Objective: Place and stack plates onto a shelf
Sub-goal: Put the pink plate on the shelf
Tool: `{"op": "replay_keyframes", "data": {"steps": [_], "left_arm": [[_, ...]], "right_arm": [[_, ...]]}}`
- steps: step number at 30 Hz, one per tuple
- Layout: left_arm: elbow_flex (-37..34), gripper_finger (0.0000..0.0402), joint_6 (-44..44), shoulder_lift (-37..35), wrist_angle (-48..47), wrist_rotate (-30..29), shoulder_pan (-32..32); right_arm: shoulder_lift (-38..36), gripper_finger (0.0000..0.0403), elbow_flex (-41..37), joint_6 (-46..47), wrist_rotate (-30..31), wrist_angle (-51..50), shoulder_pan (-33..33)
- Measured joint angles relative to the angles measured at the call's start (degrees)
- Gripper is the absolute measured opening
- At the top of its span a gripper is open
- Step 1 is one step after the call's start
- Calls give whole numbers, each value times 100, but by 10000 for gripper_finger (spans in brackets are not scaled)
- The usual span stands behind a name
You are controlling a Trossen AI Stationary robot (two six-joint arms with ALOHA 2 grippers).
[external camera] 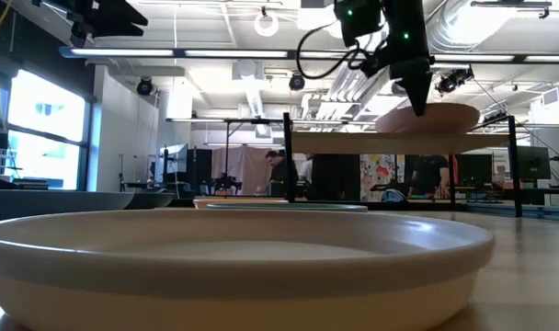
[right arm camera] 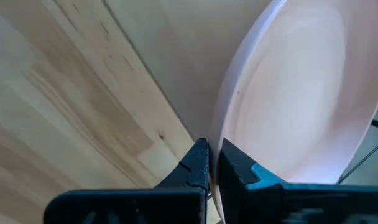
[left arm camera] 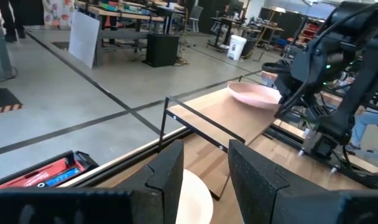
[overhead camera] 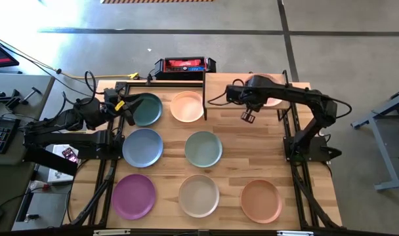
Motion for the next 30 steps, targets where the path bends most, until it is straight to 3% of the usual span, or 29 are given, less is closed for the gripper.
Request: {"op": "replay_keyframes", "data": {"steps": [13,19,30], "left_arm": [[0,117,0,0,1,0,0],[2,117,-2,0,1,0,1],[0,117,-9,0,1,0,-1]], "right_arm": [[-4,0,-12,-153,-774,72,-603],[-4,2,-12,-289,-832,152,-791],[-4,56,-12,-452,-748,442,-844]]}}
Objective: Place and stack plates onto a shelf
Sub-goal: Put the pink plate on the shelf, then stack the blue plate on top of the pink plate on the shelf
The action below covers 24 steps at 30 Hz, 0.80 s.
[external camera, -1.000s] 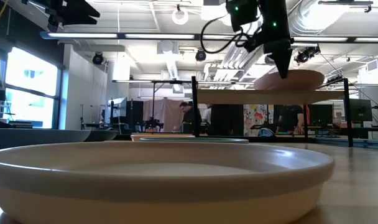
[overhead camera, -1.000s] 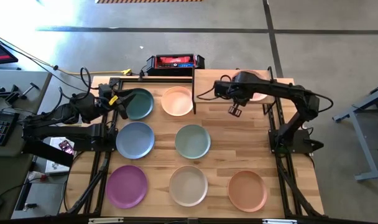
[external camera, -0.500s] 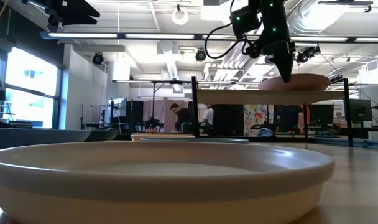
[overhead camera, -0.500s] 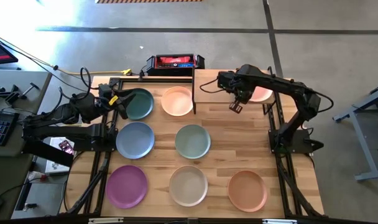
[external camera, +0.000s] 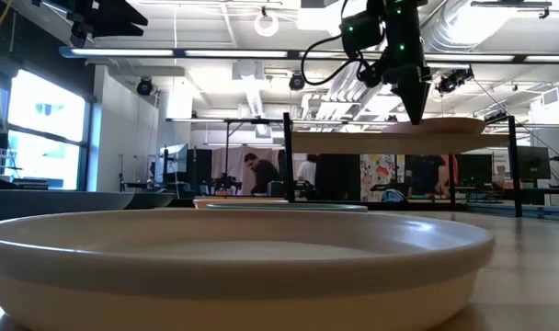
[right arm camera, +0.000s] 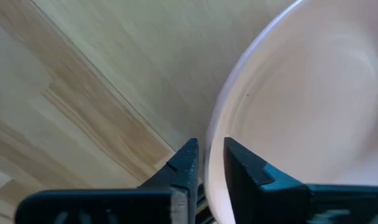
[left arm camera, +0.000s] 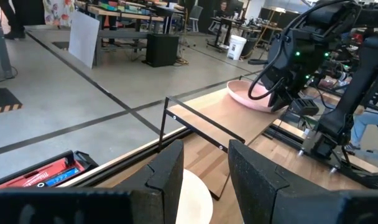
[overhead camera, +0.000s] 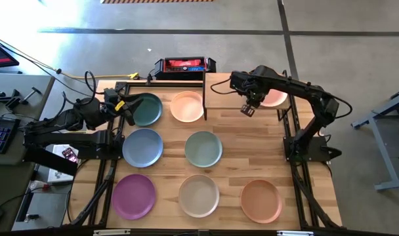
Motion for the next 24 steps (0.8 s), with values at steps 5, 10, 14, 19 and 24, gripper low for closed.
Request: {"op": "replay_keyframes", "data": {"steps": [5,10,14,19,24], "left_arm": [[0,117,-2,0,0,2,2],[0,117,-2,0,-1,2,1],[0,117,0,0,-6,95,2],[0,117,-207,0,-303,469,1],[0,117,-1006,24,-1199,1282,1]], "right_arm": [[0,65,42,-102,21,31,0],[-2,65,465,-55,-149,15,7],[-4,65,932,144,-608,-19,11],[-7,63,1450,630,-1511,-64,136],[-7,62,1780,1257,-1970,-69,541]]}}
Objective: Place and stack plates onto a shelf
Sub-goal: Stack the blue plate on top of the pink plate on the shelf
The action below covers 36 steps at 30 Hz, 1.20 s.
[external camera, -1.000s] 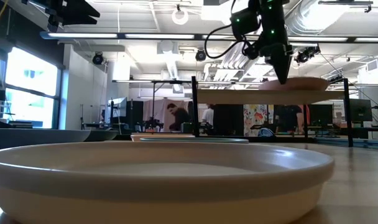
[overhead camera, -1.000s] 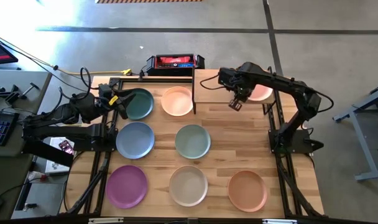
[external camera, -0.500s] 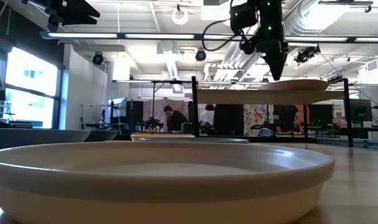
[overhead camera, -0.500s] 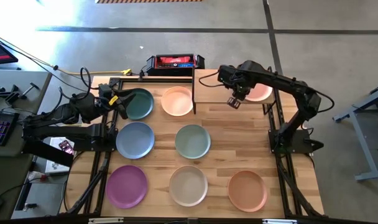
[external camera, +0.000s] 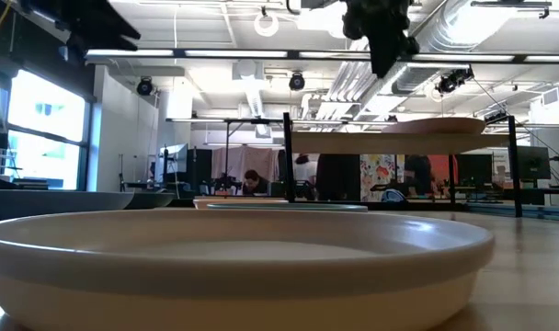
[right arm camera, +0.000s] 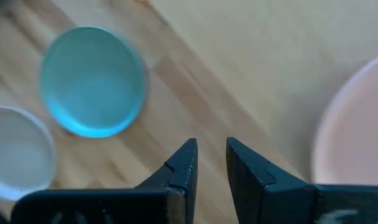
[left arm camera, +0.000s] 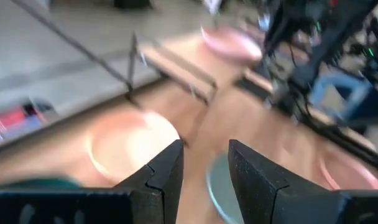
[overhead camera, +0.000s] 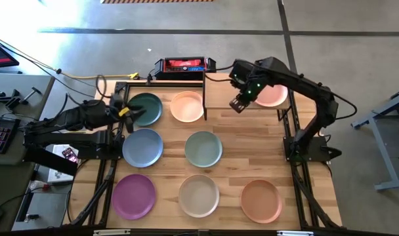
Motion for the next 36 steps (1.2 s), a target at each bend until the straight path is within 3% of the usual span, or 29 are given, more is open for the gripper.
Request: {"op": "replay_keyframes", "data": {"steps": [8,14,25,36], "left_arm": [[-2,117,-1512,493,-762,1667,1],[-2,117,-2268,1080,-753,2271,-1],[-2,117,-2792,1917,-962,2609,-351],[-2,117,-3518,2870,-1026,2102,-1298]], "right_arm": [[0,62,68,953,-27,13,814],[2,62,40,1601,43,32,1328],[2,62,37,2865,729,38,2217],[2,62,34,3138,964,41,2752]]}}
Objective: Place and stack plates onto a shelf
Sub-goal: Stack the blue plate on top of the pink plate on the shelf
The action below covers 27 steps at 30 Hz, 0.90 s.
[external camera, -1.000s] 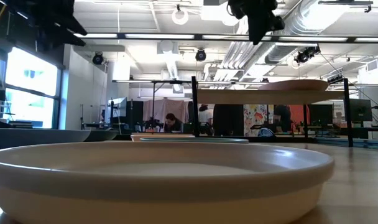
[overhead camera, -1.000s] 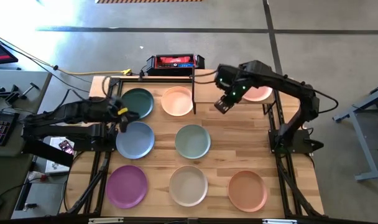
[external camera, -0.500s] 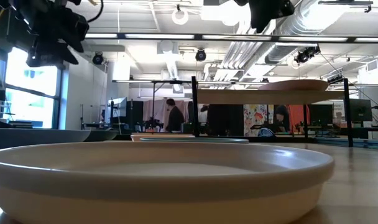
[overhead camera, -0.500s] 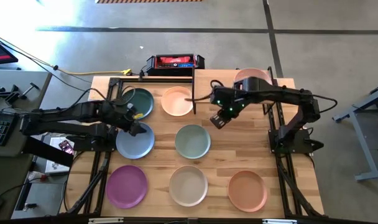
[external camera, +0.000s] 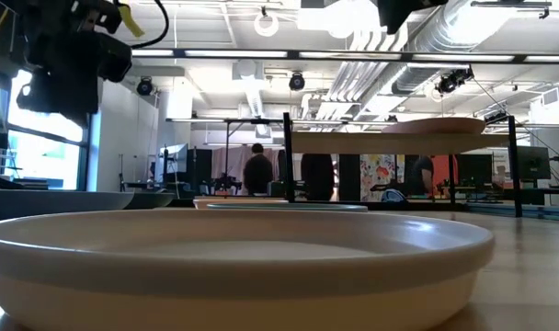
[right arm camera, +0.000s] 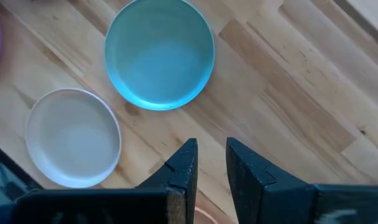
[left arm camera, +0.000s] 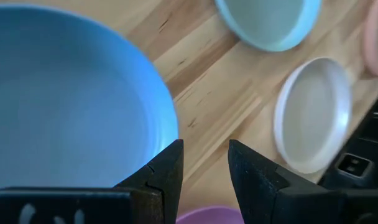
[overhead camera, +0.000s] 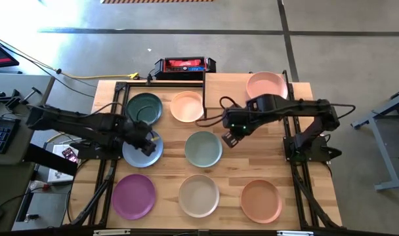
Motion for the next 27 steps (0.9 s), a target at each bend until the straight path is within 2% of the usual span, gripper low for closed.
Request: {"op": "replay_keyframes", "data": {"steps": [7,13,19,27], "left_arm": [[0,117,-572,551,26,-297,-407],[2,117,-666,1038,333,-363,-656],[2,117,-868,1512,457,-673,-778],[4,117,-919,1981,933,-692,-900]], "right_arm": [[0,62,-2,-120,17,0,99],[0,62,-4,-325,29,0,101],[2,62,-4,-446,137,0,101],[2,62,-4,-666,172,0,101]]}}
